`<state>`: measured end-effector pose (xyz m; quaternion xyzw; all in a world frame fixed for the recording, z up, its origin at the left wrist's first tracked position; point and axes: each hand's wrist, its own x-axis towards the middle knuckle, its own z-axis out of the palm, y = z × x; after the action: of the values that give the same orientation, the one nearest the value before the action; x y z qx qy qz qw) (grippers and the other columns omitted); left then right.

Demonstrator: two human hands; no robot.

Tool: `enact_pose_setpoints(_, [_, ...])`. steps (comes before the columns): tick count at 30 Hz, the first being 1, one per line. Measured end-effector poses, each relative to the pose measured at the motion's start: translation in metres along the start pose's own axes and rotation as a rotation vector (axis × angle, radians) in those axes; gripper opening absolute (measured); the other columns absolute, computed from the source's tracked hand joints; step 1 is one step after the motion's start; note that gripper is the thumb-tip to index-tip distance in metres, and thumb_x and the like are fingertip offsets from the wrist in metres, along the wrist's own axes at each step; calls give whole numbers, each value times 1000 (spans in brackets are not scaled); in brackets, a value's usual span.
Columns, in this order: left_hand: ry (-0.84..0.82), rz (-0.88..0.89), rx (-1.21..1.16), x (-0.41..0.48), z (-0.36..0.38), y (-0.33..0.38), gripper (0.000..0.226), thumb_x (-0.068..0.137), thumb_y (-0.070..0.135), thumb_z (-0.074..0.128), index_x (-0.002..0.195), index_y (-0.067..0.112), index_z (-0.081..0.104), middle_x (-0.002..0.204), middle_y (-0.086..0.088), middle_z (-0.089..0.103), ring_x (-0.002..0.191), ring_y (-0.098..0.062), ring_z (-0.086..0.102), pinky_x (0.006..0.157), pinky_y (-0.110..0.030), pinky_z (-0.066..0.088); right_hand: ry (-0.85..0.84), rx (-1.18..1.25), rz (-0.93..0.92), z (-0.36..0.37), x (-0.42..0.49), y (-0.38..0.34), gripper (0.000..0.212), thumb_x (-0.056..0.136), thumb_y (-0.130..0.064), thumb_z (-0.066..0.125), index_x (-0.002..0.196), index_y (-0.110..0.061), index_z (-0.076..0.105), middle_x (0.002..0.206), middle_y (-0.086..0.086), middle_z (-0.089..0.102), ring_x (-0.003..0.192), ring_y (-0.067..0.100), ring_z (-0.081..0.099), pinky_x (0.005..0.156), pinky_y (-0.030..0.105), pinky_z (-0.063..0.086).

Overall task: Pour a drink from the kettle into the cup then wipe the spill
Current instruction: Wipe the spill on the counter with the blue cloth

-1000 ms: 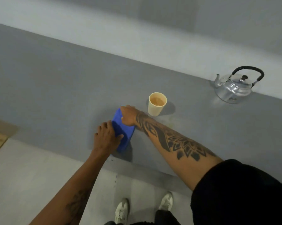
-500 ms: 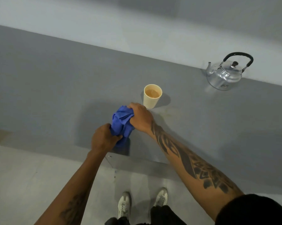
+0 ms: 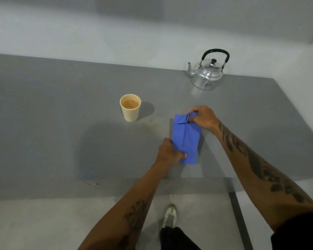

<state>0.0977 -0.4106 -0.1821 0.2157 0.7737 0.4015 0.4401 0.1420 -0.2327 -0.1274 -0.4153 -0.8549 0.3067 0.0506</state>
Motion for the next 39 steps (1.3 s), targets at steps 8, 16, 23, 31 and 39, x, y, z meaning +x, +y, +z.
enact_pose_setpoints(8, [21,-50,-28,17,37,19,64,76,16,72,128,4,37,130,-15,51,114,-33,55,88,-38,50,-52,-98,-16,12,40,28,20,83,-17,68,97,-2,70,106,17,69,103,31,62,79,24,39])
enact_pose_setpoints(16, [85,169,408,27,11,-1,39,81,26,57,115,8,52,120,-13,56,112,-33,55,90,-43,49,166,-221,-97,44,32,41,32,85,-24,56,114,-12,64,117,13,63,112,37,55,101,41,40])
enact_pose_setpoints(23, [386,620,819,38,-90,-53,33,95,29,42,122,15,56,117,-11,59,102,-32,56,82,-40,48,141,-303,-178,109,-31,62,68,95,-47,25,138,3,44,147,21,42,138,38,37,113,52,31])
enact_pose_setpoints(31, [386,552,779,36,-166,-115,41,97,27,31,132,13,49,135,-9,51,122,-26,48,105,-36,38,116,-463,-38,115,-21,39,73,90,-41,9,144,4,30,153,23,30,142,38,31,114,52,27])
enact_pose_setpoints(39, [441,495,779,37,-174,-123,47,95,36,37,134,14,47,139,-9,48,128,-27,43,108,-40,37,36,-664,-427,166,-36,-23,62,96,-36,20,144,0,34,151,18,38,139,35,37,111,48,36])
